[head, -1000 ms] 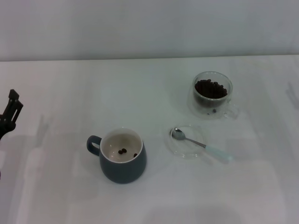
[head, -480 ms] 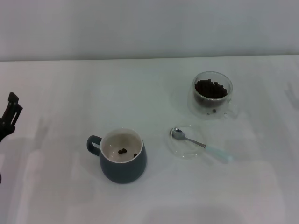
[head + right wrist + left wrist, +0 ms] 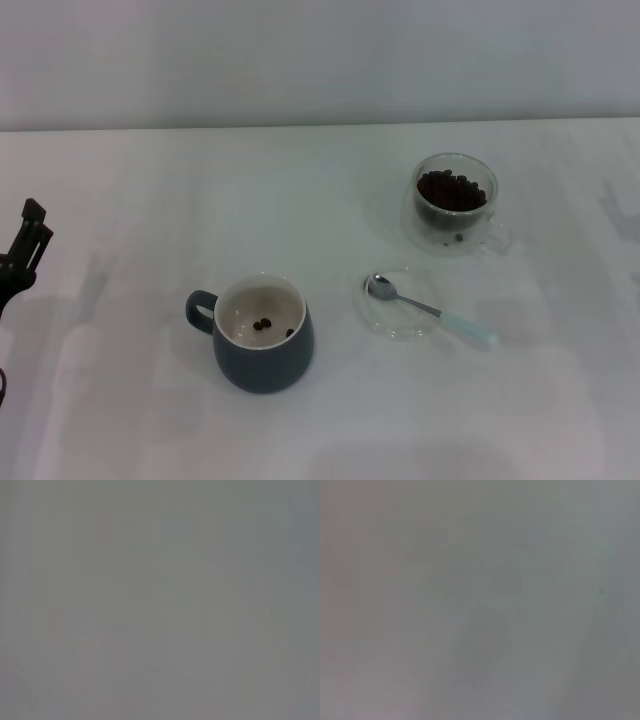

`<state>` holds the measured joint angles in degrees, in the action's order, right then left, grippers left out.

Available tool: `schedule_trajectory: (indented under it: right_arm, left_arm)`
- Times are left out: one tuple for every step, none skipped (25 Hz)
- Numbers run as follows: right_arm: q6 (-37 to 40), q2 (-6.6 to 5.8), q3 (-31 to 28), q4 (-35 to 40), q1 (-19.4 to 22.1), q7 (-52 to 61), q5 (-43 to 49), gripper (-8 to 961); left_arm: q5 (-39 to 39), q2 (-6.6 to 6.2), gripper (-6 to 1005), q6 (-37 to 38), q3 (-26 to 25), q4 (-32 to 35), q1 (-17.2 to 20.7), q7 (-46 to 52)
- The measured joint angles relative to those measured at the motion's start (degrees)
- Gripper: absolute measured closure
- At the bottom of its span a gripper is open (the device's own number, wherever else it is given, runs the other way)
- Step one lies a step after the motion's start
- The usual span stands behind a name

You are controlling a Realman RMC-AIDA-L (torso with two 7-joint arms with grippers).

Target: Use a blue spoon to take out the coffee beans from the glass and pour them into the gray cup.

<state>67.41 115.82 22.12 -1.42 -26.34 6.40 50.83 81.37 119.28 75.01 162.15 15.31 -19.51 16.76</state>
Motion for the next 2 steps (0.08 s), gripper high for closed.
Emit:
schedule_trajectory:
  right_arm:
    - [-0.15, 0.01, 0.01, -0.04, -0.01, 0.0, 0.01, 79]
    - [-0.22, 0.01, 0.02, -0.06, -0.02, 0.0, 0.01, 79]
  left_arm:
    - [0.0, 0.02, 107, -0.08, 0.04, 0.0, 0.06, -0.07]
    - [0.0, 0.06, 107, 0.0, 0.05, -0.02, 0.27, -0.1]
